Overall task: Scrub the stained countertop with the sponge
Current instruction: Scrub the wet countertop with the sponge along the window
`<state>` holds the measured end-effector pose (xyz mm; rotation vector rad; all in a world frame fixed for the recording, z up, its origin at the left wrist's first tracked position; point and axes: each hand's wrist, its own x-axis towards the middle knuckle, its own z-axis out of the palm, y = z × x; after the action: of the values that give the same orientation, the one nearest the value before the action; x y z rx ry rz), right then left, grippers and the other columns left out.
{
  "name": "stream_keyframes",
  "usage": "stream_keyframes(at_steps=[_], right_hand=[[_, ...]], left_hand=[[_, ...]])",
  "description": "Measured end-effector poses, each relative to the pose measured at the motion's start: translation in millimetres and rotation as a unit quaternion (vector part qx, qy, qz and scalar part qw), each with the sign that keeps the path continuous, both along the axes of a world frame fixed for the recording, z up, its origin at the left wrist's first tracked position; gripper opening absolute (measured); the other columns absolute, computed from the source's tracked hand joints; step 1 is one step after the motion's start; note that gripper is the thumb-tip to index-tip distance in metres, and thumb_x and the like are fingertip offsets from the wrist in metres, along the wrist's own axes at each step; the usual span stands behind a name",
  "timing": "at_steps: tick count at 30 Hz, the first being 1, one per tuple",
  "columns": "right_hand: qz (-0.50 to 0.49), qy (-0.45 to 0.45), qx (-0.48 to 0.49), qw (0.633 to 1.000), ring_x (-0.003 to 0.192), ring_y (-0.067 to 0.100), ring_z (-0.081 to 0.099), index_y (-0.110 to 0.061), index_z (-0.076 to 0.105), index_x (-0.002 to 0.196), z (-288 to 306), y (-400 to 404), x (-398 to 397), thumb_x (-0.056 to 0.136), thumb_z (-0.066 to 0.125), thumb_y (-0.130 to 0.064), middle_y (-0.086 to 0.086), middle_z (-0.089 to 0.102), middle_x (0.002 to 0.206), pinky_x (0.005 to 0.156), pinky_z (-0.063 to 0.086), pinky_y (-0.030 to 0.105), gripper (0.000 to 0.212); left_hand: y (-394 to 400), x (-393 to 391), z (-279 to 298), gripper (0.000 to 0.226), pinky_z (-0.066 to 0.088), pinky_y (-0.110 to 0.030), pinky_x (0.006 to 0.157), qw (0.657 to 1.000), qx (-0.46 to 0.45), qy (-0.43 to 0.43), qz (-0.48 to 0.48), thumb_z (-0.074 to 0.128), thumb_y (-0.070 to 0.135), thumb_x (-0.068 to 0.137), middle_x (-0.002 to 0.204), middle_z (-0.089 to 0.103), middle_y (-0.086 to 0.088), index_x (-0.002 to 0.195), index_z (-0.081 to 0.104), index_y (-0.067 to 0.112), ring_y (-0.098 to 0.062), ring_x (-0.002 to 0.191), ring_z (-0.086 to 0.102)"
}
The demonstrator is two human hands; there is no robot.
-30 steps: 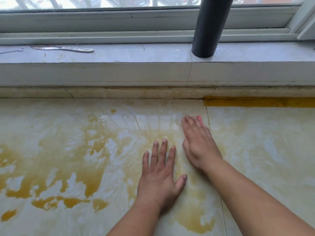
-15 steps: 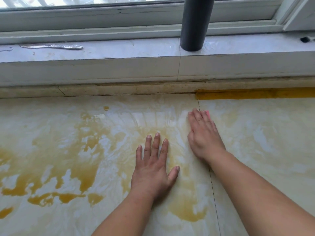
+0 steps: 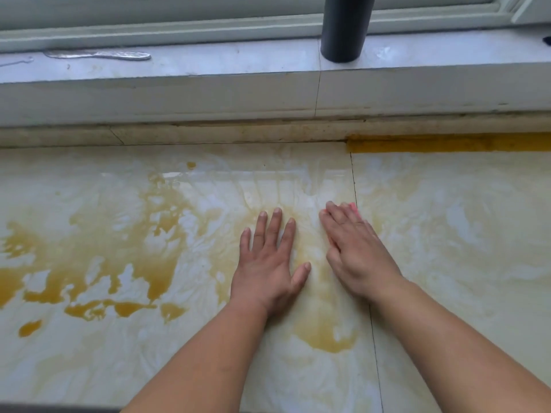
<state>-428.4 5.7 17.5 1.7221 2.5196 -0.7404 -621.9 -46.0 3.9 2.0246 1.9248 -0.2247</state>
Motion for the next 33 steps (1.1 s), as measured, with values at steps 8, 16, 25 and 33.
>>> stream_keyframes(at_steps=[8,16,25,33], right_hand=[[-0.02,0.012,0.035,0.999,0.155,0.013,-0.008,-0.025,0.015,0.161,-2,-119,50,0.093,0.031,-0.029,-0.012,0.0,0.169,0.125,0.0,0.032,0.07],[-0.031,0.036,0.052,0.998,0.156,0.03,0.011,-0.012,0.026,0.159,-3,-234,21,0.087,0.043,-0.021,0.002,0.015,0.169,0.118,0.018,0.046,0.074],[-0.074,-0.034,0.017,0.997,0.15,0.016,-0.029,-0.026,-0.005,0.161,-7,-152,-58,0.09,0.015,-0.037,-0.01,-0.025,0.165,0.126,-0.006,0.045,0.074],[-0.051,-0.028,0.011,0.998,0.153,0.018,-0.021,-0.022,-0.004,0.161,4,-190,-49,0.094,0.023,-0.029,-0.008,-0.019,0.167,0.126,0.001,0.045,0.073]], left_hand=[[-1,-1,-1,0.084,-0.014,-0.055,0.126,1.0,0.008,-0.014,-0.002,0.016,0.07,0.101,0.165,-0.043,0.001,0.164,-0.02,0.028,-0.023,0.15,-0.042],[2,-9,5,0.079,-0.016,-0.053,0.126,0.997,-0.021,-0.077,-0.015,0.023,0.061,0.105,0.168,-0.036,-0.001,0.166,-0.015,0.026,-0.025,0.153,-0.037],[-12,-59,6,0.076,-0.013,-0.052,0.128,0.999,0.008,-0.037,-0.021,0.017,0.058,0.107,0.17,-0.033,-0.002,0.165,-0.013,0.022,-0.022,0.155,-0.033],[-15,-63,-6,0.079,-0.017,-0.05,0.126,0.999,0.011,-0.029,-0.022,0.011,0.064,0.104,0.165,-0.042,-0.001,0.163,-0.023,0.023,-0.021,0.151,-0.04]])
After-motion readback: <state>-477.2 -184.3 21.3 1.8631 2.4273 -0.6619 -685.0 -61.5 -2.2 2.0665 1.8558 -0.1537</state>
